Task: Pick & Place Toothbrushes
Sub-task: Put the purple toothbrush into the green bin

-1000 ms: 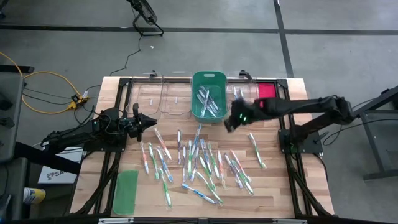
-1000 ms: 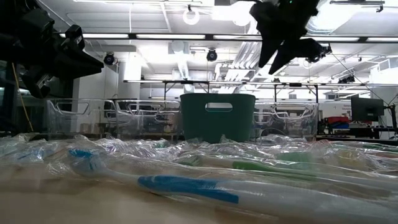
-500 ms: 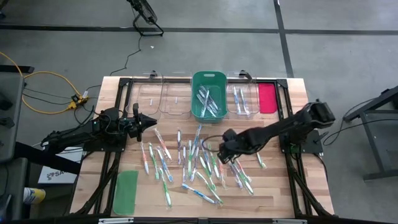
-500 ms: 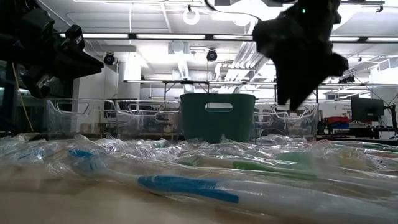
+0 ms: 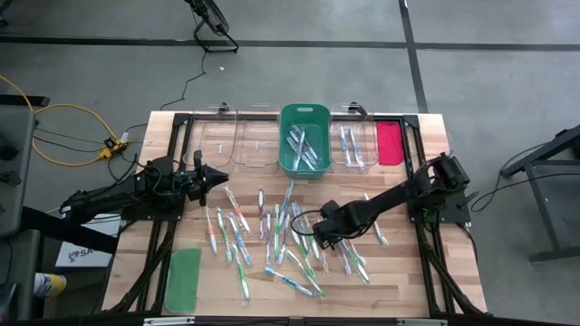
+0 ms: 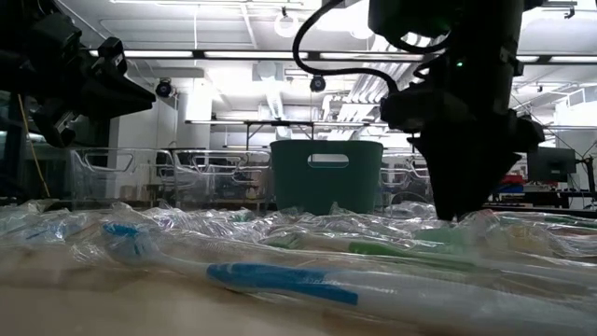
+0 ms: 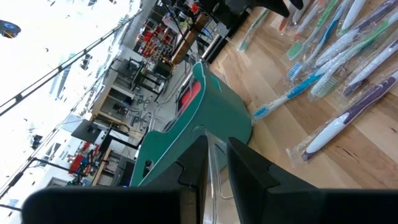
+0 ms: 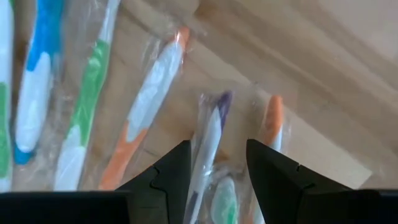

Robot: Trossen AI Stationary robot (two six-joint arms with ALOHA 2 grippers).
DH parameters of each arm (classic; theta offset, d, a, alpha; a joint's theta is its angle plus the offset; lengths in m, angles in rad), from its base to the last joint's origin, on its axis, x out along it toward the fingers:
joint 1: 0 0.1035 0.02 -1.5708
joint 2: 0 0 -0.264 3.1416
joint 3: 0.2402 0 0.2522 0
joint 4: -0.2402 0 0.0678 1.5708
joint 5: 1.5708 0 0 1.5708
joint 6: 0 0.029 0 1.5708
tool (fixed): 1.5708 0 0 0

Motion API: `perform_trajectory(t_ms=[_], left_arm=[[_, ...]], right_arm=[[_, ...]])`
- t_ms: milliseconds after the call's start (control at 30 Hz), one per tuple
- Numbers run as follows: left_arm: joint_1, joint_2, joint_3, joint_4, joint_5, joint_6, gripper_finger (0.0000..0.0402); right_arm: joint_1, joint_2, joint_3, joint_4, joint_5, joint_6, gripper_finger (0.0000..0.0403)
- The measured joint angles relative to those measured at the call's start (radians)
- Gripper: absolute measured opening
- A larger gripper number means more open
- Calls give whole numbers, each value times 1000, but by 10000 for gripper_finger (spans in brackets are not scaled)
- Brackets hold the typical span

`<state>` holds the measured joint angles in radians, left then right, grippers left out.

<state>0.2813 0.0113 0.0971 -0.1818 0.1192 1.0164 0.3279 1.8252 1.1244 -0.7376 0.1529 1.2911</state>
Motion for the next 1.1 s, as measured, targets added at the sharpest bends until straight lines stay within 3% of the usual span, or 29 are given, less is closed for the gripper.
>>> perform_trajectory(t_ms=[500, 600, 800, 1100], left_arm=[[0, 0, 0, 0, 0, 0, 55], [0, 0, 0, 0, 0, 0, 55], [0, 0, 0, 0, 0, 0, 55], [0, 0, 0, 0, 0, 0, 55]], right_arm=[[0, 58, 4, 49, 15, 1, 143], [0, 57, 3, 46, 10, 5, 118], [-9, 42, 0, 37, 1, -9, 20], [-43, -83, -2, 69, 14, -99, 17]])
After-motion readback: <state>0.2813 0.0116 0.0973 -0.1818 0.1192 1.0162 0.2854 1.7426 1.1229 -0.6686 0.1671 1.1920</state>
